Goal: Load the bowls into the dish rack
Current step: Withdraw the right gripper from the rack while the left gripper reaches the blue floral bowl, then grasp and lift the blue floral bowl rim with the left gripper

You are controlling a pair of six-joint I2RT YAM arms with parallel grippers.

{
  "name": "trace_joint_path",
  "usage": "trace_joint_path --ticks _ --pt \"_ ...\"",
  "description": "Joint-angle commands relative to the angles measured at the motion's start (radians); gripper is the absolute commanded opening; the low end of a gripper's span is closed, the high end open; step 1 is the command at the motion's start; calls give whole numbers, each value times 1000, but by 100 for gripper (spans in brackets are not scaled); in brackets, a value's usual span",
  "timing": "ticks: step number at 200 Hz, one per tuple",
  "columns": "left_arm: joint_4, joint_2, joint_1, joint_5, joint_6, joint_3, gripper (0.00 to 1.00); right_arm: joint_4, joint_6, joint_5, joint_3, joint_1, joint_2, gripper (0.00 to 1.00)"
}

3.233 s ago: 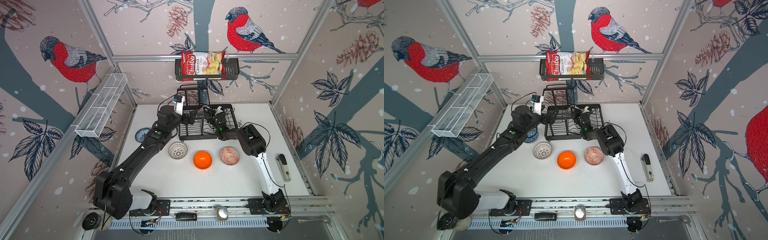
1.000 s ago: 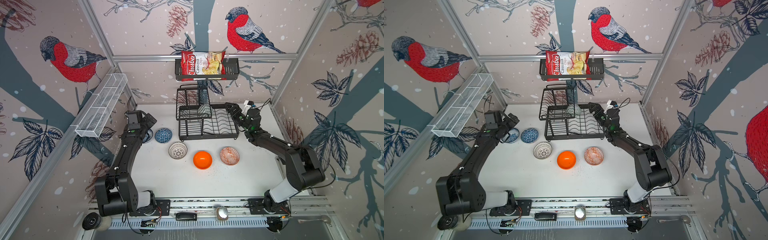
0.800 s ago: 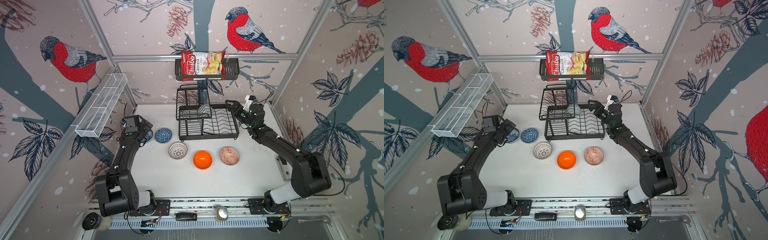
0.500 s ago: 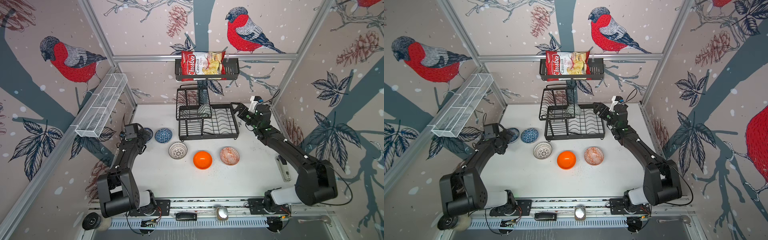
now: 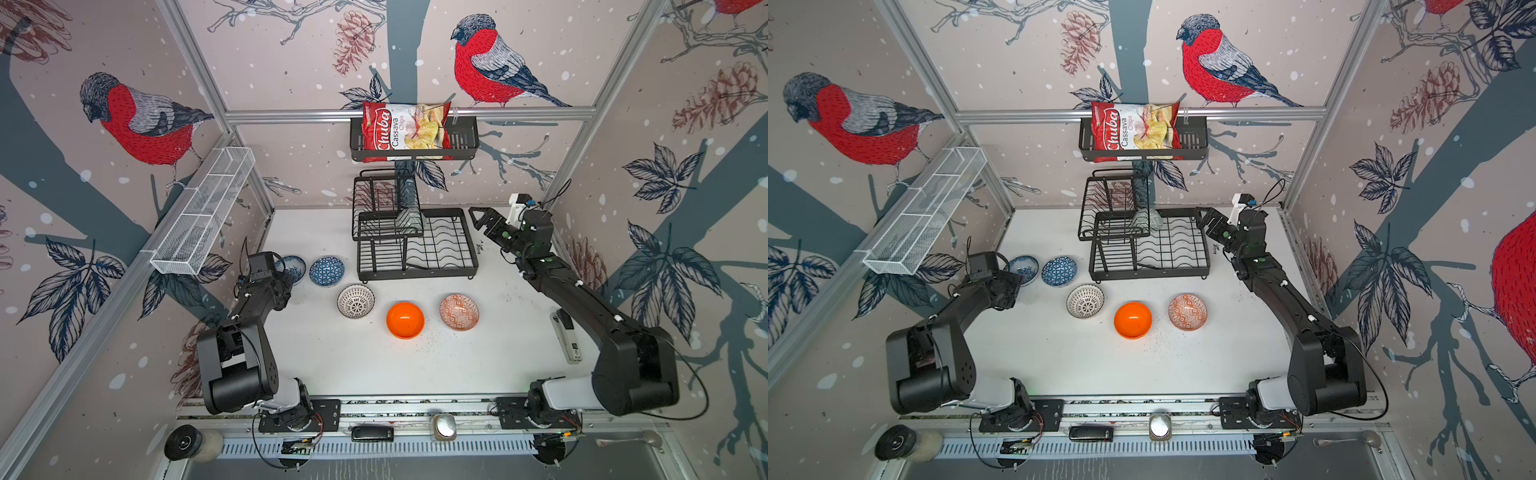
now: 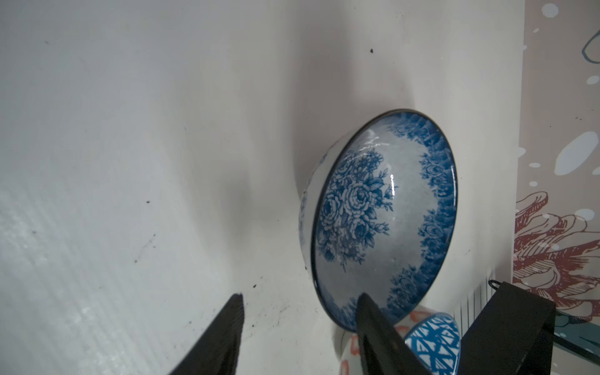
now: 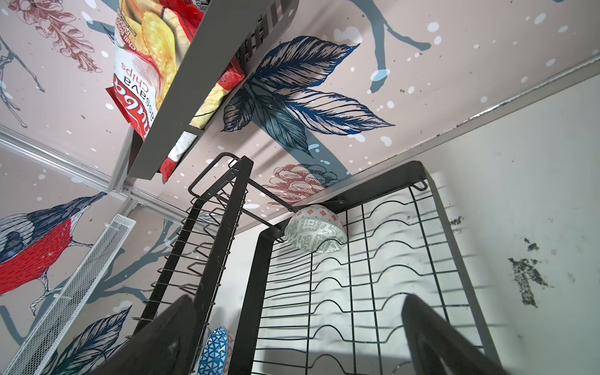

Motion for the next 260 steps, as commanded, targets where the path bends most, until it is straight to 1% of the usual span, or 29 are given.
trace_joint_path --ticks 1,26,41,53,63,71,77,88,109,133,150,171,204,231,260 --pt "39 23 18 6 -8 -7 52 8 -46 -48 14 1 -20 100" --pt "53 53 39 43 -11 -11 49 26 -88 -100 30 27 -38 100" --pt "64 70 43 55 -5 -6 39 1 -147 -106 56 65 -46 100" --pt "61 81 43 53 -2 0 37 -36 -203 -98 83 104 -42 100" --pt "62 85 45 52 2 5 31 -68 -243 -73 100 138 -40 100" --pt "66 85 45 53 5 5 30 -89 -265 -51 108 158 -40 100" --pt "68 83 45 53 6 4 29 -95 -273 -39 109 170 -39 100" --pt "70 82 45 52 11 4 23 -91 -269 -38 106 173 -39 100" --pt "69 76 45 46 23 2 21 -80 -261 -57 103 174 -37 100" --pt "80 64 45 52 30 -2 9 -104 -275 -72 128 182 -27 100" --pt "113 56 45 99 43 -6 0 -130 -306 -66 145 195 -19 100" --pt "119 52 45 135 48 7 0 -152 -351 -75 155 224 -22 100" --pt "132 24 45 148 74 17 0 -198 -404 -66 176 271 -12 100" --pt "127 -9 45 131 95 33 0 -223 -434 -61 193 305 0 100" --pt "127 -44 45 105 131 57 0 -295 -486 19 244 349 41 100"
